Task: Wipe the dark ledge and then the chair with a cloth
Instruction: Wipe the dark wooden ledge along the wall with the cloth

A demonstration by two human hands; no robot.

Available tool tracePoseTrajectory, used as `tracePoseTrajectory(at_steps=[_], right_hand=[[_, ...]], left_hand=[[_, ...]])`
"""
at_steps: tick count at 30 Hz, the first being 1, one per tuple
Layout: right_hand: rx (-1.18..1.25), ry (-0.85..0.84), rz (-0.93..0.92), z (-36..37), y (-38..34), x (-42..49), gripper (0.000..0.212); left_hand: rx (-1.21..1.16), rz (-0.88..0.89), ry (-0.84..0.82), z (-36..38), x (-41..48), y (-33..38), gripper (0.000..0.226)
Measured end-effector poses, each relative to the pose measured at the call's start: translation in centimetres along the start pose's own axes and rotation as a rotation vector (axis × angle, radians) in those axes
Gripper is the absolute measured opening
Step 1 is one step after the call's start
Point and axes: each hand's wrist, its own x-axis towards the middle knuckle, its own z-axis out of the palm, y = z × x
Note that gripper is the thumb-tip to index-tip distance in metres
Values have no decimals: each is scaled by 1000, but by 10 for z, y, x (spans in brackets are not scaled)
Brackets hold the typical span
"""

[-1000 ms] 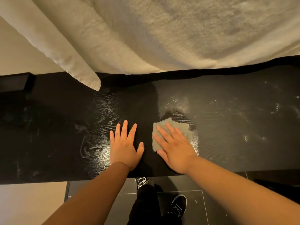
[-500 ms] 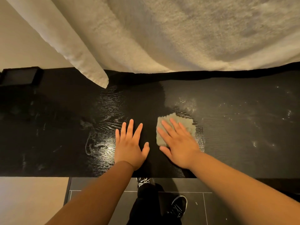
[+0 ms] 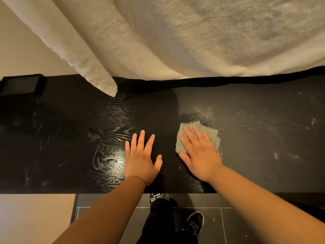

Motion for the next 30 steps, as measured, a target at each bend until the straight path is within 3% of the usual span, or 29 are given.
tracePoseTrajectory(at_steps=[5,11,19,26,30], right_hand=[[33,-41,-178,2,33,-18,62],[72,49,135,-11,39,44,67],[-17,-16,-83,5,35,-34,62],[25,46,263,-12,59,41,70],[-11,31,95,-6,38,13,70]], left_hand=[[-13,3,3,-1,2,0,81],[-9,-4,-13,-2,0,1,80],[-4,0,2,-2,1,1,80],[-25,-1,26,1,1,0,80],[-24,2,31,2,1,-1,80]])
